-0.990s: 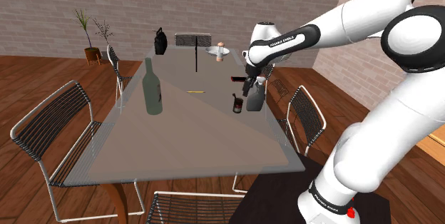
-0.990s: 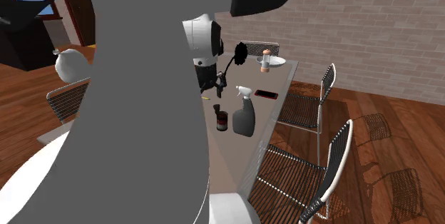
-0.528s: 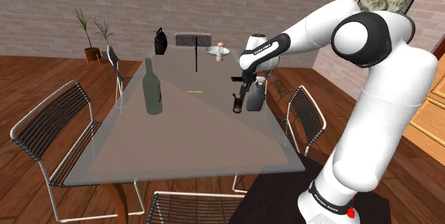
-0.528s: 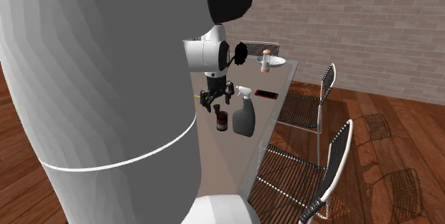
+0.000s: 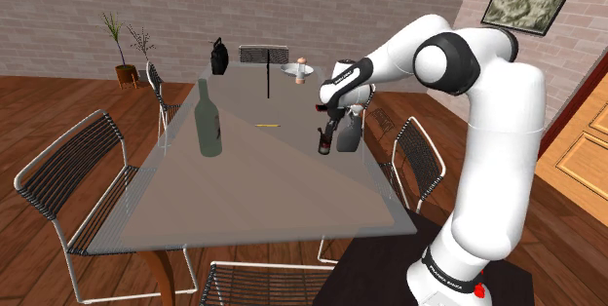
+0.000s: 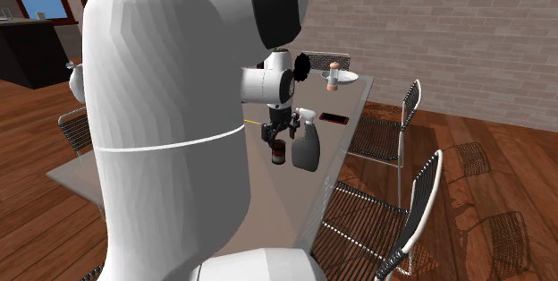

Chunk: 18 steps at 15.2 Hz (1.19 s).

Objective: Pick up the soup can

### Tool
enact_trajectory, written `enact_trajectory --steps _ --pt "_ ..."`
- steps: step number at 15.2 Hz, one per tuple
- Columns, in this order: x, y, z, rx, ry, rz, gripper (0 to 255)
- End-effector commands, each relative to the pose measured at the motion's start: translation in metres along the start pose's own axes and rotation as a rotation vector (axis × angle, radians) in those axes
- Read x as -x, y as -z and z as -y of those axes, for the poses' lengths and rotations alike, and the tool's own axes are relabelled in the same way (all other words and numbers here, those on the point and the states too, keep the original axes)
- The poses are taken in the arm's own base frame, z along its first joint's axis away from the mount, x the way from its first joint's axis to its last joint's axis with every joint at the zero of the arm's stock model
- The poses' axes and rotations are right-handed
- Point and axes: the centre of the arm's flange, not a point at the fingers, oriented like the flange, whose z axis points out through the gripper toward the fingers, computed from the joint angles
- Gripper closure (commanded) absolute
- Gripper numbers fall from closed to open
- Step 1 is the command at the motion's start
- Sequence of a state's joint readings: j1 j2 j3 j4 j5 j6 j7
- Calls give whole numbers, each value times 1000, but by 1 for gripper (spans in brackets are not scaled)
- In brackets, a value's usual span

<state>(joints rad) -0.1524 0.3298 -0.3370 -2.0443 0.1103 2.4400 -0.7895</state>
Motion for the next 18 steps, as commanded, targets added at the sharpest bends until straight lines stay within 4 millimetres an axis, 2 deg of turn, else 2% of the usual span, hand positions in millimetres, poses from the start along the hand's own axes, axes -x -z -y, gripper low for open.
enact_trajectory --steps 1,4,6,7,16,18 --pt "0 -11 2 0 0 0 0" --pt "1 -30 4 0 0 0 0" --pt "1 -30 4 0 0 0 0" --pt "1 -30 4 0 0 0 255" --pt "1 -30 4 0 0 0 255" --pt "0 -19 3 0 0 0 255"
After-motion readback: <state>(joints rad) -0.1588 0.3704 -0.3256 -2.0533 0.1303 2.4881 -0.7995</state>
